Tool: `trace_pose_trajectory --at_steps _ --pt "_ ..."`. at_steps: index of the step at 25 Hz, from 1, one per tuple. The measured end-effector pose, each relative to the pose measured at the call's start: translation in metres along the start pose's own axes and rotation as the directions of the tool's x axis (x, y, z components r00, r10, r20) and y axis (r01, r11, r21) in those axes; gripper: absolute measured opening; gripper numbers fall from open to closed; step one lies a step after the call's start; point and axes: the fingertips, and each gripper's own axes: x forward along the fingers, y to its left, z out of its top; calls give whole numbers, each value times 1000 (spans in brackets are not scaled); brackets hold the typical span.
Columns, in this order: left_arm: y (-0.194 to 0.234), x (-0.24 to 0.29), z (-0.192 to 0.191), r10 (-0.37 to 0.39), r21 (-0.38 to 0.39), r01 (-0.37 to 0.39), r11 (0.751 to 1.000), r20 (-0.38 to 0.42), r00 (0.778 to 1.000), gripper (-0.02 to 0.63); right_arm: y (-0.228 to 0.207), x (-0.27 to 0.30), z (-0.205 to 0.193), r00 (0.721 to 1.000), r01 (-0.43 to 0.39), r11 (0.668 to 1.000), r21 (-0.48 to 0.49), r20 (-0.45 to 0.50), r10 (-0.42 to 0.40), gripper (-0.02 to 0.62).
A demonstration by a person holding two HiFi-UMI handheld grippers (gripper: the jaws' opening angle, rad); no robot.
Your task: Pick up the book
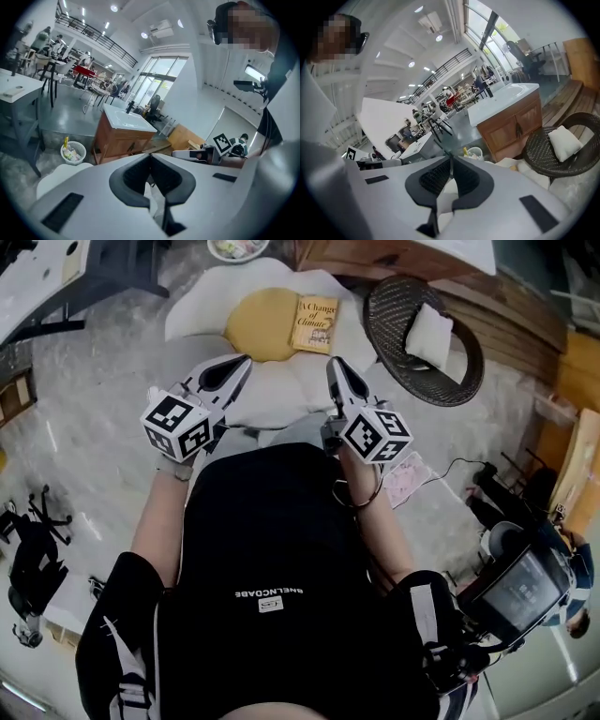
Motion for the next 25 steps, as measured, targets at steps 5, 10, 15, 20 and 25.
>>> trace_pose_trajectory --at_steps 5,10,15,20,25 --pt "12 15 -15 71 -2 -71 997 -22 997 14 -26 14 -13 998 -32 999 -21 -48 31 32" --pt "24 16 -27 125 -3 -126 992 -49 991 14 -52 27 -33 993 -49 999 -9 -108 48 32" --pt "31 28 -49 150 -18 -152 988 -78 986 14 -84 41 -53 987 -39 999 -24 -154 35 34" --pt "33 46 -76 148 -48 -153 987 -99 984 14 -125 56 -79 980 -9 999 -36 -200 1 34" --pt "33 62 -102 138 -62 -146 987 -120 983 14 -163 68 -105 969 8 998 -59 -244 -22 34"
